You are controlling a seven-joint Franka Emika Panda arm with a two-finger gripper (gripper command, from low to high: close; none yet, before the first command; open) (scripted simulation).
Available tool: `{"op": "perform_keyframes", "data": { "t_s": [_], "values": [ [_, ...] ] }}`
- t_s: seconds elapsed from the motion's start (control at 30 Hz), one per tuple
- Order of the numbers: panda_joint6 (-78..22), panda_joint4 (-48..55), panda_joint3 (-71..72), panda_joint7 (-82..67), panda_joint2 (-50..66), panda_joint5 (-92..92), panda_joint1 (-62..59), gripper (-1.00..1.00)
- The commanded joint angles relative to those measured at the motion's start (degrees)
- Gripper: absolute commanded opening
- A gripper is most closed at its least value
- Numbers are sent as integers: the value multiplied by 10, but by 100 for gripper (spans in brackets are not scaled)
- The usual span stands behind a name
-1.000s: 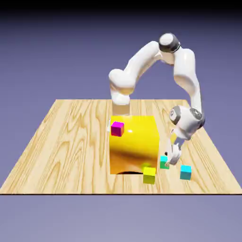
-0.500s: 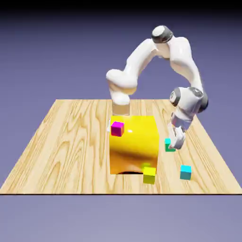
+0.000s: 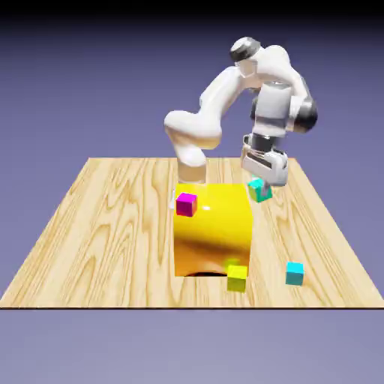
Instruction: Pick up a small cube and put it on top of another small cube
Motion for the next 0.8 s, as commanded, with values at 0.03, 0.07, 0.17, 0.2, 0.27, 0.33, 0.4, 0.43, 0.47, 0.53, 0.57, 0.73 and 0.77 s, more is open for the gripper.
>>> {"op": "perform_keyframes", "data": {
  "t_s": [0.03, 0.07, 0.17, 0.2, 0.27, 0.33, 0.4, 0.43, 0.47, 0.53, 0.57, 0.73, 0.77],
  "values": [
    [1, -13, -22, -49, -11, -12, -5, -100],
    [2, -19, -34, -74, -16, -17, -7, -100],
    [5, -38, -67, -149, -33, -34, -14, -100],
    [6, -44, -78, -174, -38, -39, -16, -100],
    [8, -57, -101, -224, -49, -50, -21, -100],
    [10, -69, -123, -274, -60, -61, -25, -100],
    [15, -82, -137, -317, -69, -76, -35, -100],
    [21, -85, -128, -317, -70, -86, -47, -100],
    [21, -85, -128, -317, -70, -86, -47, -100],
    [71, -104, -90, -323, -44, -62, -58, -100],
    [96, -113, -71, -325, -31, -49, -64, -100],
    [116, -120, -56, -328, -20, -39, -69, 100],
    [91, -111, -75, -325, -33, -51, -63, 100]
  ]
}}
